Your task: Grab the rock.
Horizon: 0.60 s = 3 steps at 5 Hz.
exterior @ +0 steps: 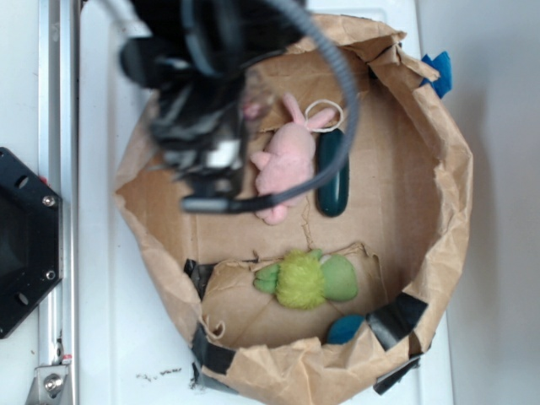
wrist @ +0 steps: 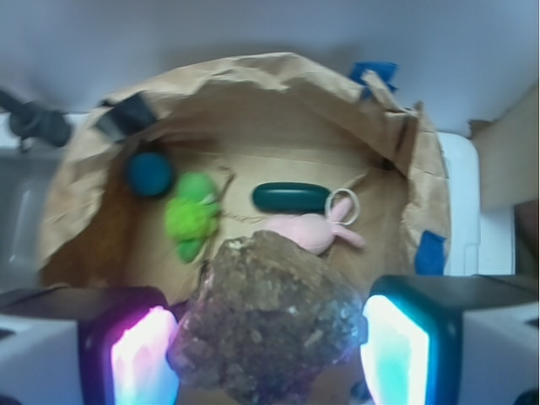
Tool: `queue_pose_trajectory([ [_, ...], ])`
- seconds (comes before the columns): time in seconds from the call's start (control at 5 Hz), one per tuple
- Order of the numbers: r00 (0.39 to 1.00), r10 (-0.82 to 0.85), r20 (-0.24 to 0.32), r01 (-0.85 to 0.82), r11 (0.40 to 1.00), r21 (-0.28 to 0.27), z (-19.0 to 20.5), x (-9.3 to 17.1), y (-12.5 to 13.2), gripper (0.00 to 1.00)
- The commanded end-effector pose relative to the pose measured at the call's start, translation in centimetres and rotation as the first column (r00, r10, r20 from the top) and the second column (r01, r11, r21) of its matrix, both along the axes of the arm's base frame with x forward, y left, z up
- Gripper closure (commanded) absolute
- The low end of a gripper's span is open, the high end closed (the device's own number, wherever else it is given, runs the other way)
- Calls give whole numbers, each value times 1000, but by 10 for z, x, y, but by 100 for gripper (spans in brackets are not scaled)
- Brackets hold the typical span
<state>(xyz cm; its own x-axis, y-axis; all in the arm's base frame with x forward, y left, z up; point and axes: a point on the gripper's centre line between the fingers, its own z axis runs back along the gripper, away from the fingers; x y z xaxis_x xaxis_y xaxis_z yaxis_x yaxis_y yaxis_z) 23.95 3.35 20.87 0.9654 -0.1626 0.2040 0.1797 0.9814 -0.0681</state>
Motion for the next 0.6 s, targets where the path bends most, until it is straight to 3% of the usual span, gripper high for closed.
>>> queue_pose_trajectory([
  [0.0,1000,14,-3,-14,1000,26,-13,31,-13,100],
  [0.4,998,70,5,-70,997,40,-8,30,-8,100],
])
